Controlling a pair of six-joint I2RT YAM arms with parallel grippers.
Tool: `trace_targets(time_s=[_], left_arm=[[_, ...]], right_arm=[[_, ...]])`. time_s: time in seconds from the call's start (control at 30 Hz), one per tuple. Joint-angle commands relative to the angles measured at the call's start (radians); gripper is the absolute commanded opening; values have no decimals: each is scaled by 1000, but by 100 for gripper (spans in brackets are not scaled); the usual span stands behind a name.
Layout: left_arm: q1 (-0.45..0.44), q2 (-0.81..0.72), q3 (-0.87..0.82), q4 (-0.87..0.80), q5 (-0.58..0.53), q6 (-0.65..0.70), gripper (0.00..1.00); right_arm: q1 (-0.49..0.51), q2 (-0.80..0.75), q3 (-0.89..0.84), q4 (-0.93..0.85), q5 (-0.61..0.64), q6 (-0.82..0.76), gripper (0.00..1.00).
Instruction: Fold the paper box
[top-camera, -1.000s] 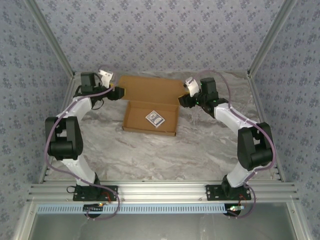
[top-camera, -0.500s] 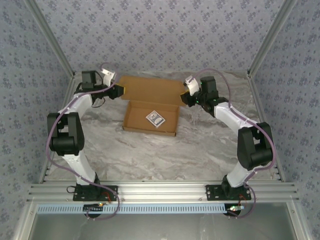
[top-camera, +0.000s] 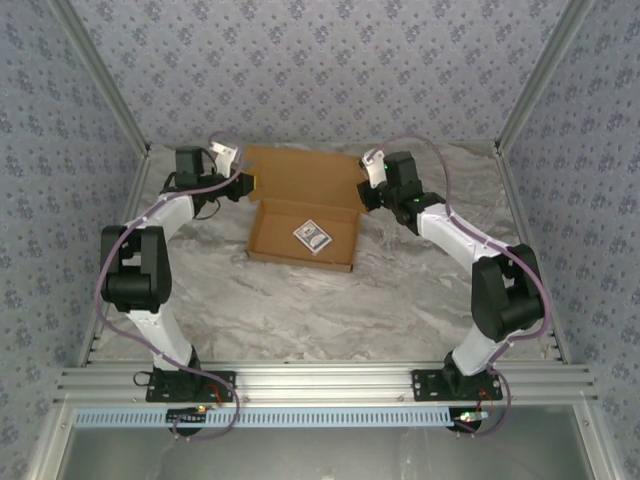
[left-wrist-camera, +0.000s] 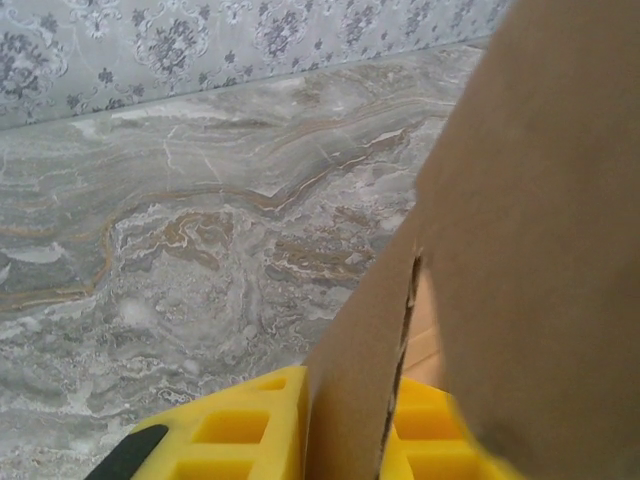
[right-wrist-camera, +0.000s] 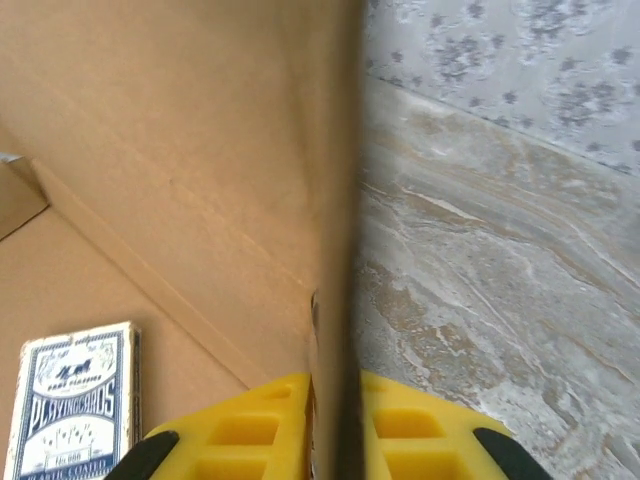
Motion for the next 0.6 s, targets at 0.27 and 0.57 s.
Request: trace_targets(time_s=[0.27, 0.57], left_arm=[[-99, -195, -205, 212, -374, -282, 16], [-181, -284, -274, 237, -684, -513, 11]], right_arm=[[80, 56, 120, -80, 459, 329, 7], [98, 95, 148, -79, 551, 430, 8]])
